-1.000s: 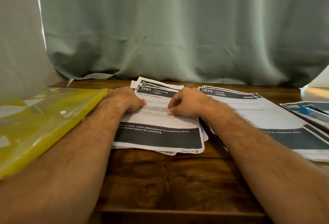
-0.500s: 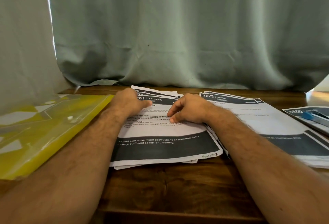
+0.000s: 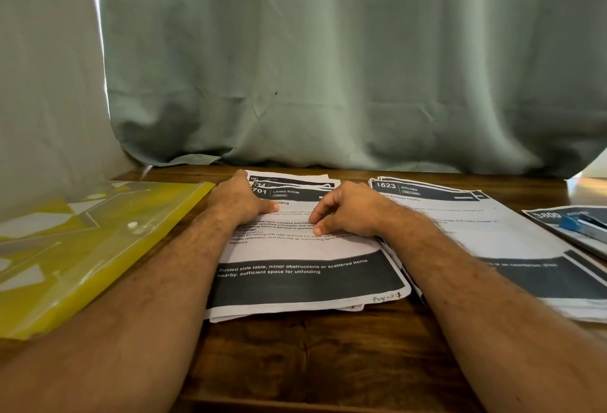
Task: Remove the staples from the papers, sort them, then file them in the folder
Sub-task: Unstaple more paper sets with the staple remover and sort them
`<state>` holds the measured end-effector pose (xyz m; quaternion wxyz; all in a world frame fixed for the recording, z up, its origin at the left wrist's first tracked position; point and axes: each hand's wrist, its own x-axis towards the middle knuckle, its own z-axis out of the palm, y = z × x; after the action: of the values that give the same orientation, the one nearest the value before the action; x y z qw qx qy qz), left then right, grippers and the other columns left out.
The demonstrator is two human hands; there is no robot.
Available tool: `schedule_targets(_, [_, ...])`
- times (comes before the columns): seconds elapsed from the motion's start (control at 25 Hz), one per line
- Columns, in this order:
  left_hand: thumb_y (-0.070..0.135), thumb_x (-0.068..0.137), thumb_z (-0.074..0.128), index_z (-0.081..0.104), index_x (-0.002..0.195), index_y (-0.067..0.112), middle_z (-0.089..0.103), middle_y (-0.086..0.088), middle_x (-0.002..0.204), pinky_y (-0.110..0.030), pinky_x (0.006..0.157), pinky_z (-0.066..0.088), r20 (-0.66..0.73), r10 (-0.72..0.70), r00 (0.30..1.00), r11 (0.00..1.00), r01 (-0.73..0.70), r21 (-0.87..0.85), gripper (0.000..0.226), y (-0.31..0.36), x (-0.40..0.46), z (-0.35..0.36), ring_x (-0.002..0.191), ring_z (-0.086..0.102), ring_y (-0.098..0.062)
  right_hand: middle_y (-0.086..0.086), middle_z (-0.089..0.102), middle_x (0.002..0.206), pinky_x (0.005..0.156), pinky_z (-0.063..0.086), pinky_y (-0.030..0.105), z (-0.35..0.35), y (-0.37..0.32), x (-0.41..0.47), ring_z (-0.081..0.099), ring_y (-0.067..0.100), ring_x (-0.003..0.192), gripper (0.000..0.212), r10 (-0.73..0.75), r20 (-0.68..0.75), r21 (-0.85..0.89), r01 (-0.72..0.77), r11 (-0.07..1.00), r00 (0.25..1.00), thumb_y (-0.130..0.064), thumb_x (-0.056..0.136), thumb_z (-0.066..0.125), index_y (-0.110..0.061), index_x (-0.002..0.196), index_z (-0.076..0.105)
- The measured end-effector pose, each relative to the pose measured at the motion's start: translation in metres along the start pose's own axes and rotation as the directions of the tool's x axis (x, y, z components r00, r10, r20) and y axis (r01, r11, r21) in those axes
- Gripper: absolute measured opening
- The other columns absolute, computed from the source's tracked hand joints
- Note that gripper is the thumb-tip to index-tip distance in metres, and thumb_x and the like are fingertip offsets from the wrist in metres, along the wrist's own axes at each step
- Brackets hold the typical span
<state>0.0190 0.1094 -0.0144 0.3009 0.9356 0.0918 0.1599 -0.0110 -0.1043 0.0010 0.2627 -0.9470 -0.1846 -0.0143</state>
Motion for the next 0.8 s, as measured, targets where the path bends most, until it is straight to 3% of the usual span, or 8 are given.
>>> schedule_targets(0.16, [0.02,0.077,0.085,0.055,0.131,0.016,0.066,-0.005,0.126,-0.038,0.093,0.051,-0.169,0.011,0.985,0.993,-0.031,-0.114,0.062,0.0,0.0,-0.004,0.115,0.06,-0.024,-0.018,0.07,0.094,0.077,0.043,0.02,0.0,-0.001,0.0,0.059,-0.003,0.089,0.02,0.008,0.0,0.0,-0.008,1.0,1.0,-0.03,0.075,0.085,-0.033,0.094,0.078])
schedule_targets(0.36, [0.019,0.085,0.077,0.067,0.103,0.02,0.073,-0.003,0.109,-0.032,0.079,0.05,-0.23,-0.009,0.973,0.977,-0.04,-0.208,0.02,-0.002,0.002,-0.006,0.096,0.065,-0.02,-0.017,0.069,0.097,0.079,0.045,0.016,-0.002,-0.001,0.001,0.06,-0.003,0.089,0.025,0.016,-0.064,-0.029,-0.018,0.999,0.998,-0.02,0.077,0.083,-0.031,0.099,0.077])
schedule_targets(0.56, [0.02,0.092,0.069,0.069,0.109,0.017,0.073,-0.003,0.107,-0.033,0.08,0.051,-0.233,-0.031,0.972,0.965,-0.032,-0.261,0.018,-0.002,0.002,-0.008,0.095,0.066,-0.022,-0.001,0.065,0.125,0.103,0.048,0.033,-0.012,0.006,0.005,0.059,0.015,0.113,0.044,0.128,-0.277,-0.04,-0.145,0.989,0.952,-0.002,0.085,0.07,-0.029,0.12,0.068])
schedule_targets(0.8, [0.026,0.094,0.067,0.071,0.106,0.018,0.073,-0.001,0.098,-0.032,0.075,0.053,-0.244,-0.019,0.97,0.961,-0.049,-0.27,0.015,0.0,0.002,-0.008,0.088,0.067,-0.02,0.001,0.061,0.127,0.097,0.049,0.031,-0.005,0.009,0.009,0.058,0.019,0.111,0.046,0.161,-0.236,-0.11,-0.191,0.976,0.958,-0.009,0.083,0.073,-0.032,0.122,0.066])
